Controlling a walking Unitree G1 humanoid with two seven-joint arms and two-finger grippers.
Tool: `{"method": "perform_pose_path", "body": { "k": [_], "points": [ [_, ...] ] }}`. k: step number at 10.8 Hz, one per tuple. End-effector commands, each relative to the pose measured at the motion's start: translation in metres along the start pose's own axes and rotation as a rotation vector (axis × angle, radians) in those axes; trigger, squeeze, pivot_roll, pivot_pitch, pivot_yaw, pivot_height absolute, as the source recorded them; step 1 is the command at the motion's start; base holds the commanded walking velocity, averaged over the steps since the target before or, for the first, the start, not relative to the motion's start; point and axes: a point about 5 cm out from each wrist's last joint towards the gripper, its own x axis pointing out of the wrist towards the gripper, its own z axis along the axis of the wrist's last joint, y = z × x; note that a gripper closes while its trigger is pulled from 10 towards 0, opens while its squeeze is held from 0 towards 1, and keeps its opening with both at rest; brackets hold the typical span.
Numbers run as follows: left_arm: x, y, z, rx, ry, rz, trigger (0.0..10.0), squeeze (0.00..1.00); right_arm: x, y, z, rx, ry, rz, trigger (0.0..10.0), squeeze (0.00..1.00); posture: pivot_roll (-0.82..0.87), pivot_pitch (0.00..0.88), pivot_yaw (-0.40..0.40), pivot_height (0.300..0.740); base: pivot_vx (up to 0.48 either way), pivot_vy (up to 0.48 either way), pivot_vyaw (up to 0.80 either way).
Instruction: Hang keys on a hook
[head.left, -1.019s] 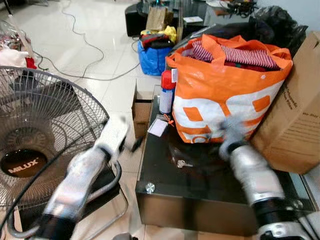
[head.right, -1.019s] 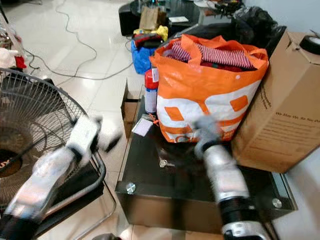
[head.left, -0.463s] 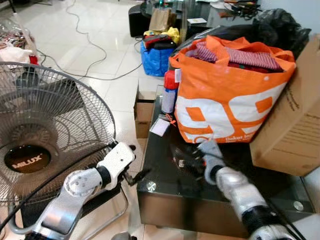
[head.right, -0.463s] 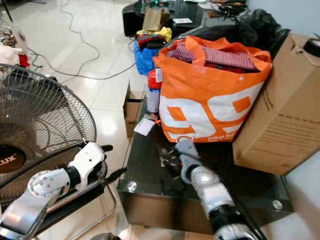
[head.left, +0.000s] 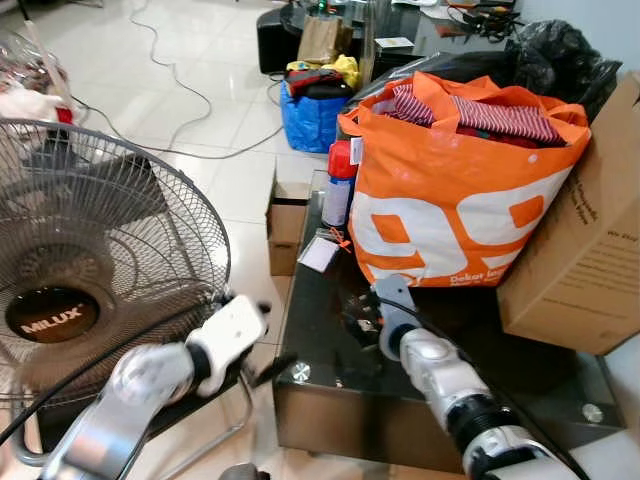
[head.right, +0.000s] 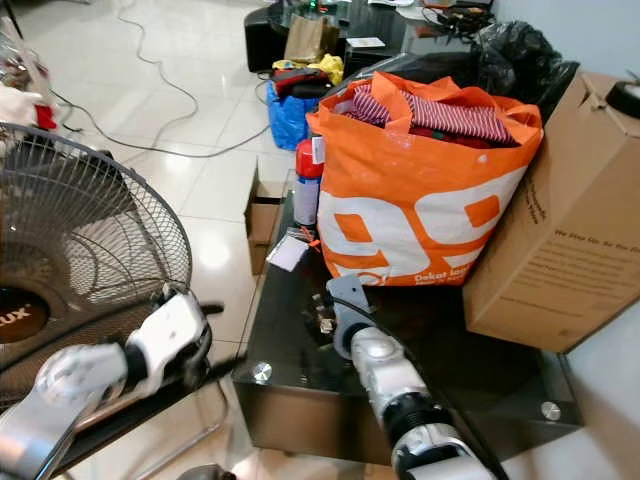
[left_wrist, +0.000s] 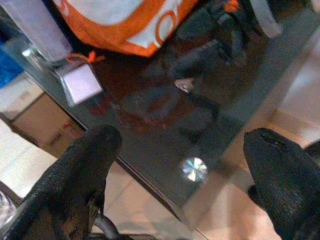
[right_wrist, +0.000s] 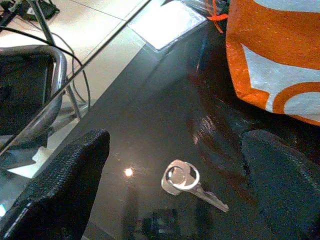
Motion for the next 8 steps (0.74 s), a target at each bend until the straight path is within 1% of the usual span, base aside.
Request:
{"method": "perform_pose_path", "body": {
  "k": [1, 2, 3, 4, 5, 6, 7, 8],
  "points": [
    [-0.004, 0.000, 0.004, 0.010, -0.002, 0.001, 10.0, 0.00, 0.001, -0.001, 0.001, 0.007, -0.008, -0.011, 10.0, 0.00, 0.07, 0.016, -0.069, 0.740, 0.000, 0.000, 0.00],
    [-0.009, -0.003, 0.004, 0.009, 0.012, -0.011, 10.0, 0.00, 0.003, 0.003, -0.003, -0.013, 0.018, -0.014, 10.0, 0.00, 0.08, 0.051, -0.076, 0.740, 0.000, 0.000, 0.00],
    [-0.012, -0.004, 0.004, 0.010, 0.016, -0.021, 10.0, 0.00, 0.005, 0.005, -0.006, -0.002, 0.041, -0.044, 10.0, 0.00, 0.09, 0.094, -0.083, 0.740, 0.000, 0.000, 0.00],
    [-0.015, -0.005, 0.006, 0.010, 0.016, -0.027, 10.0, 0.00, 0.006, 0.007, -0.006, 0.016, 0.042, -0.053, 10.0, 0.00, 0.10, 0.121, -0.084, 0.740, 0.000, 0.000, 0.00],
    [-0.018, -0.005, 0.009, 0.009, 0.016, -0.039, 10.0, 0.00, 0.009, 0.015, -0.003, 0.039, 0.032, -0.051, 9.7, 0.00, 0.11, 0.154, -0.086, 0.740, 0.000, 0.000, 0.00],
    [-0.024, -0.008, 0.013, 0.000, 0.012, -0.042, 10.0, 0.00, 0.012, 0.024, 0.001, 0.053, 0.014, -0.043, 8.5, 0.00, 0.10, 0.170, -0.091, 0.740, 0.000, 0.000, 0.00],
    [-0.026, -0.009, 0.013, -0.003, 0.015, -0.043, 10.0, 0.00, 0.013, 0.029, 0.002, 0.066, 0.005, -0.035, 7.5, 0.00, 0.10, 0.172, -0.091, 0.740, 0.000, 0.000, 0.00],
    [-0.031, -0.012, 0.013, -0.012, 0.021, -0.041, 10.0, 0.00, 0.014, 0.035, 0.001, 0.059, 0.007, -0.033, 6.5, 0.00, 0.10, 0.184, -0.094, 0.740, 0.000, 0.000, 0.00]
  ]
}}
